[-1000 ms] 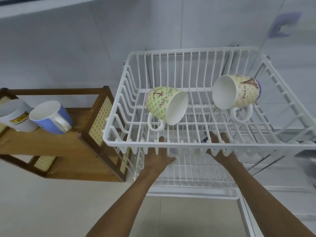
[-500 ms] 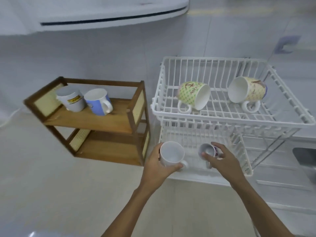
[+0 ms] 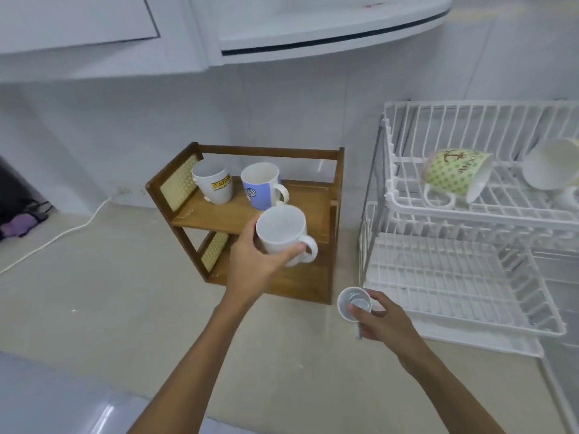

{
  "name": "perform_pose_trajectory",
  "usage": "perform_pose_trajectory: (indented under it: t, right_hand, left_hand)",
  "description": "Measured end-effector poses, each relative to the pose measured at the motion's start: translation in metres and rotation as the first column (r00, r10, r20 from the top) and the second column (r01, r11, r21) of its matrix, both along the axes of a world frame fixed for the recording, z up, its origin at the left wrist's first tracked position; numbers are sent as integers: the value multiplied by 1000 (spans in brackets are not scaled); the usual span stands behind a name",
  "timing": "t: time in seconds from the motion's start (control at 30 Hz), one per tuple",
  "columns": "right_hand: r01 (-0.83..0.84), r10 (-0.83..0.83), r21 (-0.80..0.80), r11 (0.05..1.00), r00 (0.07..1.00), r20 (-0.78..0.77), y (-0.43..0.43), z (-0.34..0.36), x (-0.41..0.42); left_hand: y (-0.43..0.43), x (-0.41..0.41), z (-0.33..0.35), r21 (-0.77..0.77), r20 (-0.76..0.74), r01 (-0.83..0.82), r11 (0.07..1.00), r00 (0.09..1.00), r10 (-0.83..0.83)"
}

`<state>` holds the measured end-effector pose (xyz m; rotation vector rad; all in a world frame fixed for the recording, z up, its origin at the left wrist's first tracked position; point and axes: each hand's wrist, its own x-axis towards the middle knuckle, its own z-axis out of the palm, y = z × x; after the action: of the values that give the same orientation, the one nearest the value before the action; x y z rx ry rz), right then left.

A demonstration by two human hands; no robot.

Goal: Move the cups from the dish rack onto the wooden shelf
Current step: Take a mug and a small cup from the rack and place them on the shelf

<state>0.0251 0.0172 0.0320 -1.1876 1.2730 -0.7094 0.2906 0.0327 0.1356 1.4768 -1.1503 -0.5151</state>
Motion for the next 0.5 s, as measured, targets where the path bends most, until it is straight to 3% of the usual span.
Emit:
perform_pose_trajectory:
  t: [0.27, 0.5]
  right_hand:
    - [124, -124, 6, 992, 992, 16, -3, -13, 75]
    - [201, -201, 0, 979, 979, -2, -14, -25, 108]
  left_hand:
    - [-84, 18, 18, -2, 145, 214, 977, 967, -212]
    - [-115, 22, 9, 23, 344, 263, 964, 904, -255]
